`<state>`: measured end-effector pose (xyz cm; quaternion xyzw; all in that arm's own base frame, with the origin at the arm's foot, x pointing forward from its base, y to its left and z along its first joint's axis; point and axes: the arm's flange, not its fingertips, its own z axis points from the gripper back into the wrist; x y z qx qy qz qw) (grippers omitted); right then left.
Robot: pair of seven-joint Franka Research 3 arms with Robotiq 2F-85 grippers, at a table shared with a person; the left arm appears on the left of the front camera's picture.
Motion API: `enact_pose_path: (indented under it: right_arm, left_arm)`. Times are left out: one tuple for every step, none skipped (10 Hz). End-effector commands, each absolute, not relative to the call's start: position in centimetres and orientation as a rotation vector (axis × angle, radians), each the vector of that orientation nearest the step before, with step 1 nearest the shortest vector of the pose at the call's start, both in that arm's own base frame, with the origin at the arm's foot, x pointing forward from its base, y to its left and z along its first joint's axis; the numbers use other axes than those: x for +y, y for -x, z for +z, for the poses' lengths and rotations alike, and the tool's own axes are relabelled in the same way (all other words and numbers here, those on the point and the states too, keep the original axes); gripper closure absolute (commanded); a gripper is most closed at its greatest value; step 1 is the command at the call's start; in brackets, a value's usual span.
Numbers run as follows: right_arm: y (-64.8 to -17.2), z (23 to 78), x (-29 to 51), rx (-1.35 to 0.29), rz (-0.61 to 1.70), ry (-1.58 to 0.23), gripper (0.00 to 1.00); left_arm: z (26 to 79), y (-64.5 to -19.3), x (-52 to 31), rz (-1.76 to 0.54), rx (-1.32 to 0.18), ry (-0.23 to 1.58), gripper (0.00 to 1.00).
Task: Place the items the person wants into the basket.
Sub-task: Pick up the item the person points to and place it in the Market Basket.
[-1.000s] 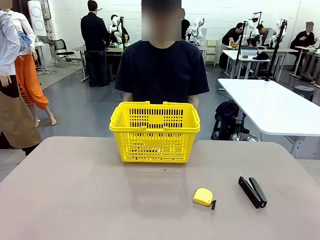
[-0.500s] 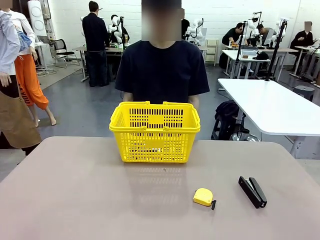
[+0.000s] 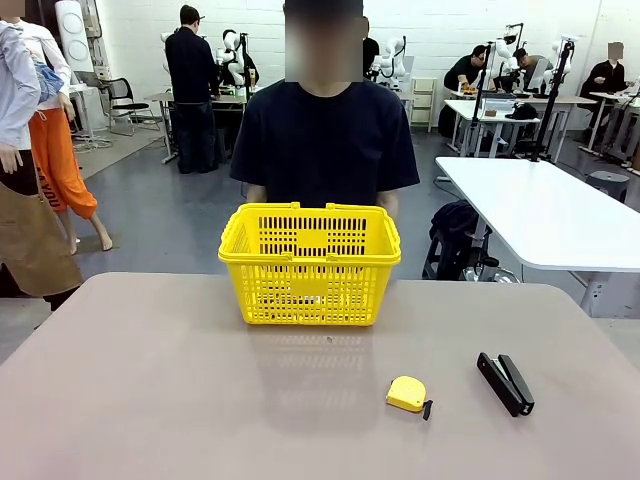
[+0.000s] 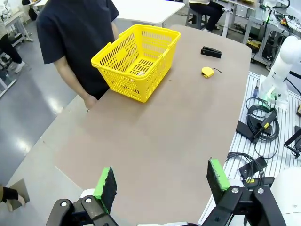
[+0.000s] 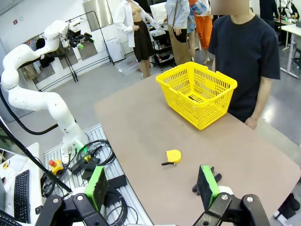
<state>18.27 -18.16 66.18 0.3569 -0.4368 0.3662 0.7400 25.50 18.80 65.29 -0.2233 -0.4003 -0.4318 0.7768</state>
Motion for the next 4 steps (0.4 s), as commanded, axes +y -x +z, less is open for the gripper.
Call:
enact_pose_path:
  right_arm:
    - [-18.39,66.34,-18.07,-0.982,0.818,-0.801,0.00]
    - [-18.39,66.34,-18.07,-0.982,0.818,-0.801,0.00]
    - [-18.39,66.34,-18.07,-0.982,0.818,-0.801,0.00]
    - [-18.39,66.34,-18.07,-0.982,0.818,-0.801,0.00]
  left_arm:
    - [65.26,-25.39,18.84,-0.946,-0.873,0.477,0.00]
    - [65.26,-25.39,18.84,-0.946,-0.873,0.477,0.00]
    - [65.26,-25.39,18.84,-0.946,-0.873,0.477,0.00]
    - [65.26,-25.39,18.84,-0.946,-0.873,0.477,0.00]
